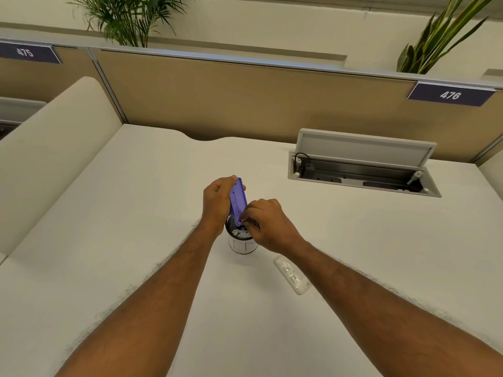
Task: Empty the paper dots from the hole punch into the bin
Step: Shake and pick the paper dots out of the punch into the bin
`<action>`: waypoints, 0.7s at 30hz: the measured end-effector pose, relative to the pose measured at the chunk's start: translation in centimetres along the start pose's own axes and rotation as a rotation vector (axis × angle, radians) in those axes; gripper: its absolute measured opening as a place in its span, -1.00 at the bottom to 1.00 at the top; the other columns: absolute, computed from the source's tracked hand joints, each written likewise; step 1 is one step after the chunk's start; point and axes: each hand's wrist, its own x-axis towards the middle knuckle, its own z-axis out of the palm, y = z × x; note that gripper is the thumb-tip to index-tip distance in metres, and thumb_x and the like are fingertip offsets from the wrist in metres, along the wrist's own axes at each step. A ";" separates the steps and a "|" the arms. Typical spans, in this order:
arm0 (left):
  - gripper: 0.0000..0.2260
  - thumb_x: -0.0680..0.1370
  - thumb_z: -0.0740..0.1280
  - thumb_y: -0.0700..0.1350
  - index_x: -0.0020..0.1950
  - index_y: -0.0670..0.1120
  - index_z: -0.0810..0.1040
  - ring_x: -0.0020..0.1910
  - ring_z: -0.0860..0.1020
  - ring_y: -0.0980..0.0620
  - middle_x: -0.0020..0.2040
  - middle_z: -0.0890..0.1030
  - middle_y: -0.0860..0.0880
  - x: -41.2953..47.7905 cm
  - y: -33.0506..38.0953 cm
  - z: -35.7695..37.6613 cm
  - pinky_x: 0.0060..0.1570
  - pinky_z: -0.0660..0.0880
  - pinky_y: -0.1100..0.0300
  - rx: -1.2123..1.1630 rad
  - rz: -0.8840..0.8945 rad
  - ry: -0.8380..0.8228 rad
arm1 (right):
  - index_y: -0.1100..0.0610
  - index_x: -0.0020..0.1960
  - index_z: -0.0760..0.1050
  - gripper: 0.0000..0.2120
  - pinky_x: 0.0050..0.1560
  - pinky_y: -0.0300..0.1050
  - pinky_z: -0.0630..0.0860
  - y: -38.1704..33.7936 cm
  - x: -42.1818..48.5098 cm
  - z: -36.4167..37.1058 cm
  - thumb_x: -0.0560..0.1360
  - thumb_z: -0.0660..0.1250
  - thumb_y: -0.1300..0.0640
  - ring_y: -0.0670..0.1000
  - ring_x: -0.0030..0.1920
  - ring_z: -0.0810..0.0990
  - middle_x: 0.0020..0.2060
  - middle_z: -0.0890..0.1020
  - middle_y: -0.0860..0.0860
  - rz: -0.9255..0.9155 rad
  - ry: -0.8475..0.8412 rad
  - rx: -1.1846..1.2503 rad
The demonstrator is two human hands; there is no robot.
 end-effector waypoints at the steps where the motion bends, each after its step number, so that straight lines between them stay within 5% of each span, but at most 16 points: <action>1: -0.84 0.60 0.20 -0.09 0.06 -0.14 0.50 -0.13 0.55 -0.04 0.00 0.57 -0.14 0.0 0.0 0.1 -0.18 0.55 0.32 0.022 0.018 -0.001 | 0.13 -0.04 0.61 -0.90 -0.03 0.01 0.42 0.0 -0.1 0.1 0.45 0.39 0.20 0.07 -0.14 0.56 -0.13 0.67 0.05 -0.026 -0.020 -0.019; 10: -0.82 0.57 0.26 -0.08 0.07 -0.15 0.56 -0.04 0.56 -0.12 0.01 0.61 -0.17 0.1 0.0 0.6 -0.15 0.54 0.22 0.112 0.093 -0.034 | 0.11 0.04 0.62 -0.81 0.02 0.00 0.39 0.3 -0.5 0.4 0.44 0.39 0.23 0.08 -0.06 0.56 -0.03 0.67 0.03 -0.125 -0.063 -0.136; 17: -0.70 0.47 0.29 0.04 0.07 -0.13 0.58 -0.01 0.60 -0.18 0.05 0.65 -0.21 -0.2 0.1 0.6 -0.05 0.58 0.05 0.144 0.107 -0.064 | 0.07 0.08 0.60 -0.80 0.03 -0.03 0.32 0.9 -0.4 0.5 0.47 0.34 0.21 0.07 -0.01 0.50 -0.03 0.66 -0.01 -0.006 -0.006 -0.146; 21: -0.71 0.52 0.29 -0.02 0.12 -0.18 0.57 0.03 0.59 -0.20 0.06 0.64 -0.21 -0.1 0.0 0.5 -0.08 0.57 0.13 0.190 0.144 -0.071 | 0.11 0.09 0.59 -0.77 0.05 0.00 0.36 0.5 -0.4 0.6 0.45 0.35 0.25 0.09 0.00 0.51 0.01 0.67 0.03 -0.039 -0.042 -0.108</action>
